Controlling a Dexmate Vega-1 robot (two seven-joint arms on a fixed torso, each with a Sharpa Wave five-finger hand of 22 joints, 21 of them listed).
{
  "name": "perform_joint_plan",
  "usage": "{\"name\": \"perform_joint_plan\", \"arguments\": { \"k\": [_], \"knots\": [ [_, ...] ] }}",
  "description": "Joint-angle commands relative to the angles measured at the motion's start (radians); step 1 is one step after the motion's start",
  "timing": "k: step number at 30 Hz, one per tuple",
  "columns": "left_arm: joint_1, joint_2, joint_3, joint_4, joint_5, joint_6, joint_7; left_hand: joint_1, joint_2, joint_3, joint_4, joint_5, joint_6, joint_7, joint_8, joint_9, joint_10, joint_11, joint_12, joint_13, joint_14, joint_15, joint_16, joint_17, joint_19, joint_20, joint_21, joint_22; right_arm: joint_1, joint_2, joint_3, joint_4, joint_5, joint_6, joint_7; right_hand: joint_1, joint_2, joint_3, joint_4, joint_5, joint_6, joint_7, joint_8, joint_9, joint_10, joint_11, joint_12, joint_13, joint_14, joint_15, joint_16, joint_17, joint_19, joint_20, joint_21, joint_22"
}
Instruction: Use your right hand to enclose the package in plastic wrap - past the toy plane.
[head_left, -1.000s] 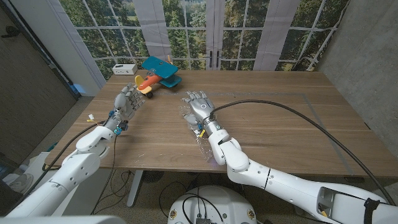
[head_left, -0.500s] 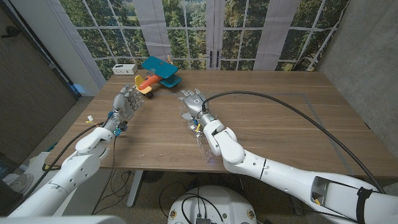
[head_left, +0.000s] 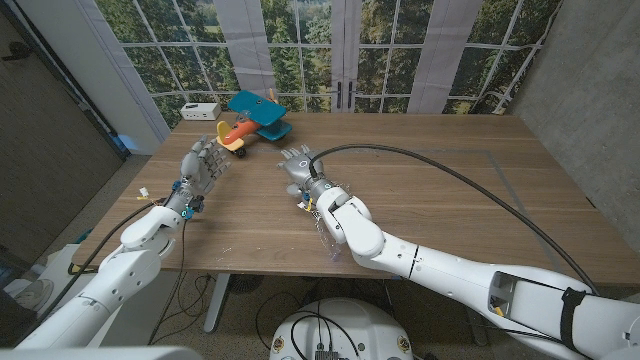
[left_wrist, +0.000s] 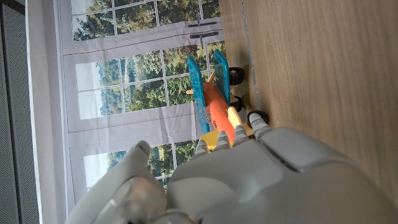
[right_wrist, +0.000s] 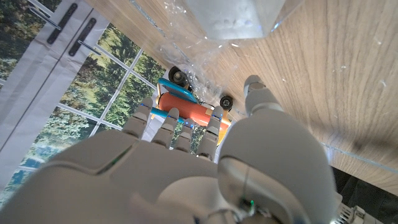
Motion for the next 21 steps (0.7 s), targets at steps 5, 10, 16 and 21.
{"name": "perform_joint_plan", "arguments": {
  "k": [5, 10, 16, 21],
  "knots": [
    [0.018, -0.001, -0.01, -0.001, -0.003, -0.011, -0.003, 0.005, -0.002, -0.002, -0.006, 0.0, -0.079, -0.009, 0.003, 0.002, -0.032, -0.004, 0.0, 0.002, 0.008, 0.001, 0.002, 0.003, 0.004, 0.001, 0.002, 0.004, 0.034, 0.082, -0.026, 0.133, -0.083, -0.083, 0.038, 0.016, 0.009, 0.01, 0.005, -0.004, 0.024, 0.024, 0.007, 0.002, 0.021, -0.004, 0.013, -0.003, 0.012, -0.016, 0.006, 0.003, 0.022, 0.0, 0.016, 0.001],
    [0.015, -0.003, -0.01, 0.003, -0.004, -0.013, -0.009, 0.005, -0.003, -0.002, -0.006, -0.001, -0.079, -0.009, 0.004, 0.002, -0.032, -0.003, 0.0, 0.002, 0.008, 0.002, 0.002, 0.003, 0.003, 0.001, 0.001, 0.004, 0.026, 0.086, -0.024, 0.145, -0.096, -0.129, -0.004, 0.027, 0.015, 0.012, 0.003, -0.009, 0.052, 0.04, 0.015, 0.002, 0.05, -0.007, 0.024, -0.005, 0.036, -0.028, 0.019, 0.002, 0.058, -0.021, 0.029, 0.001],
    [-0.003, -0.003, -0.002, 0.013, -0.003, -0.006, -0.018, 0.004, -0.004, -0.003, -0.006, -0.001, -0.079, -0.01, 0.003, 0.002, -0.031, -0.002, 0.001, 0.002, 0.008, 0.002, 0.002, 0.003, 0.003, 0.002, 0.001, 0.004, -0.004, 0.084, -0.006, 0.167, -0.061, -0.144, -0.183, 0.103, 0.008, 0.037, -0.007, -0.011, 0.369, 0.032, 0.136, 0.009, 0.235, -0.063, 0.067, -0.015, 0.131, -0.086, 0.054, -0.007, 0.138, -0.065, 0.04, -0.001],
    [-0.012, -0.001, 0.003, 0.017, -0.003, 0.002, -0.021, 0.004, -0.005, -0.004, -0.006, -0.001, -0.079, -0.009, 0.003, 0.002, -0.032, -0.003, 0.0, 0.002, 0.009, 0.002, 0.002, 0.003, 0.003, 0.001, 0.001, 0.004, -0.021, 0.078, 0.011, 0.164, -0.007, -0.137, -0.275, 0.145, 0.009, 0.046, -0.003, -0.014, 0.606, 0.082, 0.251, 0.021, 0.402, -0.108, 0.098, -0.019, 0.191, -0.134, 0.085, -0.004, 0.171, -0.086, 0.037, -0.002]
  ]
}}
